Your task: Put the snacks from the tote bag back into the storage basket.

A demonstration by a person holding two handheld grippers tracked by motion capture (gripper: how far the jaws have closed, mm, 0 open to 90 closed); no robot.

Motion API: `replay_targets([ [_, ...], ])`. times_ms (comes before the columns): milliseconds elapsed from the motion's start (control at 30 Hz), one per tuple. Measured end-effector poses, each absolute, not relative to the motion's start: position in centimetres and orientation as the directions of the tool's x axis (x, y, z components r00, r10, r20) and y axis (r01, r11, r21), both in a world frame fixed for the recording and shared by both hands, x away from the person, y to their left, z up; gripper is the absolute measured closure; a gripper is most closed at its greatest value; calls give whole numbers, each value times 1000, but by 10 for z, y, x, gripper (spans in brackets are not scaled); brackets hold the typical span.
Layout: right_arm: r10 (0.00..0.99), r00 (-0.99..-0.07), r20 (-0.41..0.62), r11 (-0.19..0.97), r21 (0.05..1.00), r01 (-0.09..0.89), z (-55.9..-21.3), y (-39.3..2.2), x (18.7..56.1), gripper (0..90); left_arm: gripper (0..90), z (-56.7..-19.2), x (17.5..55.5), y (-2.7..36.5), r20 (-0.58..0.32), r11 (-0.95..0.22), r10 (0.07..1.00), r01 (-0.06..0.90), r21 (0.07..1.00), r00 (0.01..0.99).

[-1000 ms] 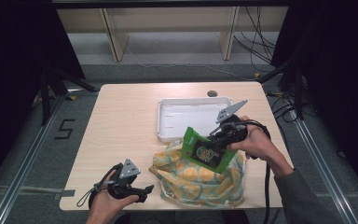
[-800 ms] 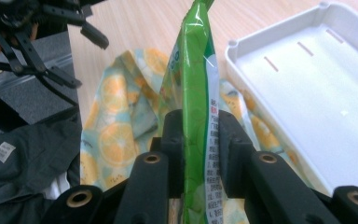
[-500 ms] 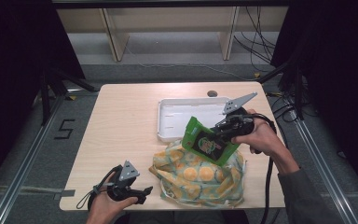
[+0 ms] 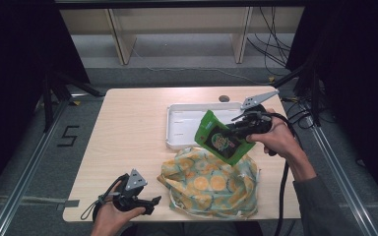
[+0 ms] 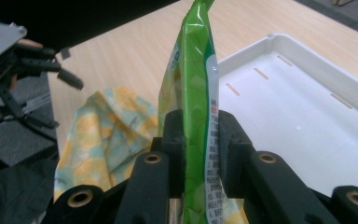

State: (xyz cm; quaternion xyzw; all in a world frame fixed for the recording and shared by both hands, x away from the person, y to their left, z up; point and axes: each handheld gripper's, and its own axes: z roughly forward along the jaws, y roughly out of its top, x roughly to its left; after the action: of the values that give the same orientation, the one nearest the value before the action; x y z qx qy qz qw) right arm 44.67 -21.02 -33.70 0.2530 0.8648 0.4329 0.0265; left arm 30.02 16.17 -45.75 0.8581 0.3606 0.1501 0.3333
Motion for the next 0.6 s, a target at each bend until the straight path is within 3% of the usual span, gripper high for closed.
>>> replay_targets([
  [600,615,-762,204,368,781,505,-350,-230,481,763,206,-457,300,162,20,-522,714,513,681,700],
])
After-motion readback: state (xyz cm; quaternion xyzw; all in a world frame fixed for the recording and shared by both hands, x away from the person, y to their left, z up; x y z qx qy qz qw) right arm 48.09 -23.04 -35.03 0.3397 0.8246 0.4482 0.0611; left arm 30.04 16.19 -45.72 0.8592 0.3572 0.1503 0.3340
